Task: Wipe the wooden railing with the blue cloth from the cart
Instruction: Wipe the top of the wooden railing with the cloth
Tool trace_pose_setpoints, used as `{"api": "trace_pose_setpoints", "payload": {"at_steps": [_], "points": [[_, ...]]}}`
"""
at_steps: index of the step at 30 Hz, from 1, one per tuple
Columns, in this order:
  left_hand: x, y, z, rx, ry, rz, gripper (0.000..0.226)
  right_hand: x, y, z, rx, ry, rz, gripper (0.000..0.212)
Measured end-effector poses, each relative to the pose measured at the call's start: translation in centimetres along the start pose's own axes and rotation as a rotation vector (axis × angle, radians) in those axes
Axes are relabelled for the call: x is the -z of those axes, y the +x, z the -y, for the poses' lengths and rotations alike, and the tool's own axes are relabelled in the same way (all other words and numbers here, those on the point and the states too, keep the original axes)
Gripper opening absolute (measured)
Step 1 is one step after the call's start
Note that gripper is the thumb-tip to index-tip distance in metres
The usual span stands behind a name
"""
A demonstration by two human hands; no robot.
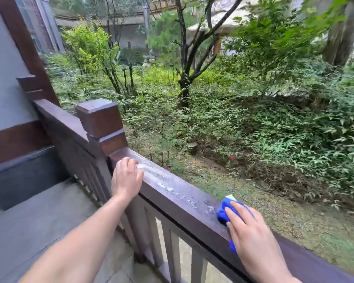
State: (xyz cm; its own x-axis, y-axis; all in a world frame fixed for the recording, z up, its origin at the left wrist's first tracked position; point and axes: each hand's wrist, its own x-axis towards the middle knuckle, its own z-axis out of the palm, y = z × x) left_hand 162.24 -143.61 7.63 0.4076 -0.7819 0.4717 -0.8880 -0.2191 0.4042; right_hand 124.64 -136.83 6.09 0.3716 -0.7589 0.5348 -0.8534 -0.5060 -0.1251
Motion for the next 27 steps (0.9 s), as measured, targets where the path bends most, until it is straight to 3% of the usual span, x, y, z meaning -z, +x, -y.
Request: {"api": "trace_pose_setpoints", "payload": {"at_steps": [4,8,10,14,16,19,21,24,27], "points": [[-1.3,5.0,5.0,-0.031,-0.023,0.094,0.03,0.0,0.7,0.1,-0.209,-0.056,-0.133,0.071],[-3.0,9.4,6.3,-0.161,-0.039,0.312,0.04,-0.9,0.6,3.9,-0.23,-0.099,-0.039,0.049],[-3.5,10.3,6.4,-0.218,0.029,0.326,0.04,-0.6,0.7,3.4,-0.221,-0.12,0.035,0.036],[-3.4,10.2,6.7,-0.268,0.089,0.285,0.054,0.4,1.1,1.1,-0.501,-0.16,0.02,0.033],[-3.4,10.3,6.7,-0.284,0.108,0.275,0.048,0.0,0.7,2.0,-0.464,-0.202,-0.021,0.037],[-3.7,10.4,6.8,-0.284,0.135,0.293,0.036,0.2,-1.5,2.0,-0.261,-0.214,0.02,0.037],[-3.8,10.4,6.8,-0.27,0.147,0.317,0.036,1.8,-3.1,-0.8,-0.327,-0.279,0.028,0.04],[-4.0,10.3,6.8,-0.243,0.152,0.336,0.037,2.8,-3.5,-2.5,-0.574,-0.346,-0.08,0.042],[-4.0,10.4,6.5,-0.214,0.152,0.334,0.037,0.0,0.2,2.1,-0.49,-0.29,-0.089,0.032]]}}
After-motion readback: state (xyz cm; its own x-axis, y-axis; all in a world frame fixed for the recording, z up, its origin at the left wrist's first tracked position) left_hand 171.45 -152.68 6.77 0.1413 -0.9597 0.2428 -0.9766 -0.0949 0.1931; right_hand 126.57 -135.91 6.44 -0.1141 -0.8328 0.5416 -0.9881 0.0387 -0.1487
